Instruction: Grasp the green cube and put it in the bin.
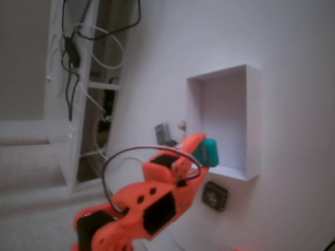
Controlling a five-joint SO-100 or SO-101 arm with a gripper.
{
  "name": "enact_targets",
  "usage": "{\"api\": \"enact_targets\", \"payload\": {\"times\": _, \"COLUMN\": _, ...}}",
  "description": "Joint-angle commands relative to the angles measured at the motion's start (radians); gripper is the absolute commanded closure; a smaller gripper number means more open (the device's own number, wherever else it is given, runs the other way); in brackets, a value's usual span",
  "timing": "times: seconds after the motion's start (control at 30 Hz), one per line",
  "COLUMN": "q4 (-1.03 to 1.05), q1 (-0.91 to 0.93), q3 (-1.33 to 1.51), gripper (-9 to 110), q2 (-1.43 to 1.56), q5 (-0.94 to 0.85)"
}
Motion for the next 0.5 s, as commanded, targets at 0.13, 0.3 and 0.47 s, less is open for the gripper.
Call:
{"api": "enact_targets", "payload": {"times": 0.13, "q4": -0.052, "q1": 0.031, "q3": 0.000, "gripper": 87, "q2": -0.011, "q5": 0.006}}
{"api": "enact_targets", "payload": {"times": 0.3, "q4": -0.021, "q1": 0.037, "q3": 0.000, "gripper": 87, "q2": -0.020, "q5": 0.006}}
{"api": "enact_targets", "payload": {"times": 0.47, "q4": -0.124, "q1": 0.032, "q3": 0.000, "gripper": 51, "q2": -0.032, "q5": 0.003}}
